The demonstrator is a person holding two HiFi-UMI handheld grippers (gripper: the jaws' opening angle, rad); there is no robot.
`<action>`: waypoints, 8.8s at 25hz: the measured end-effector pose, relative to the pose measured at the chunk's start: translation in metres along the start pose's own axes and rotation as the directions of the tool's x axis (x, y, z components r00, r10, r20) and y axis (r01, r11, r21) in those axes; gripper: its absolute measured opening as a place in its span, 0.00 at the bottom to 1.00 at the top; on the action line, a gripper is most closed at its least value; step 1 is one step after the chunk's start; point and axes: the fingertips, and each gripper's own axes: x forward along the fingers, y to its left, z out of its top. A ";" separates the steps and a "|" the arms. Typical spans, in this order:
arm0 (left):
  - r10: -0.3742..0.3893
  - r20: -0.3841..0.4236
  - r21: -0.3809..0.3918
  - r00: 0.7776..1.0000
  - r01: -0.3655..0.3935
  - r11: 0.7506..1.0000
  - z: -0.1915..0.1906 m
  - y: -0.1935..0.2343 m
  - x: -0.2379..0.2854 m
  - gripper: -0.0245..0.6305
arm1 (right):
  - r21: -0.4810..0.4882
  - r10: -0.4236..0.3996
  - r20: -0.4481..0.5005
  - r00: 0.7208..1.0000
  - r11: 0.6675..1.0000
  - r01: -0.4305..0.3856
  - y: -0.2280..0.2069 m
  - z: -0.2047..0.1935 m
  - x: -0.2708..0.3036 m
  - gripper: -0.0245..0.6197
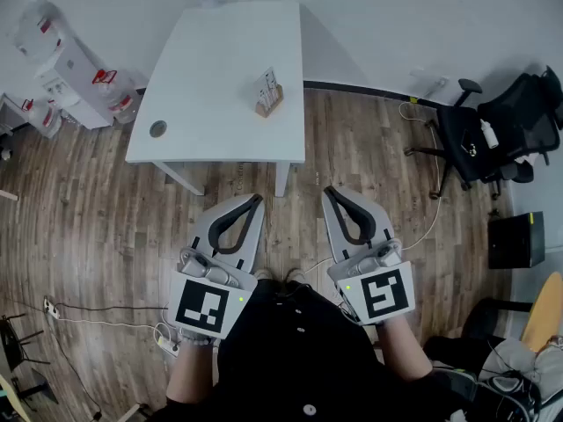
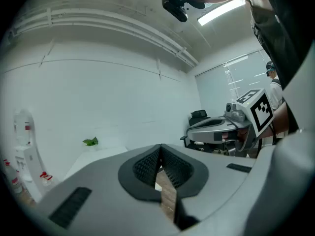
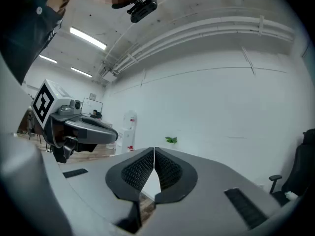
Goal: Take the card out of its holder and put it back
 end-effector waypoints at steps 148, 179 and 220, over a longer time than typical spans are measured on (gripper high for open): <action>0.184 -0.412 -0.144 0.892 -0.263 0.954 -0.201 0.218 0.325 0.17 | 0.154 0.612 -0.291 0.736 0.789 -0.595 -0.145 -0.206 0.426 0.24; 0.175 -0.414 -0.150 0.893 -0.256 0.955 -0.198 0.222 0.331 0.08 | 0.159 0.600 -0.284 0.748 0.799 -0.581 -0.147 -0.201 0.423 0.17; 0.209 -0.290 -0.021 0.934 -0.224 0.974 -0.095 0.226 0.310 0.08 | 0.025 0.504 -0.140 0.852 0.862 -0.506 -0.168 -0.089 0.396 0.16</action>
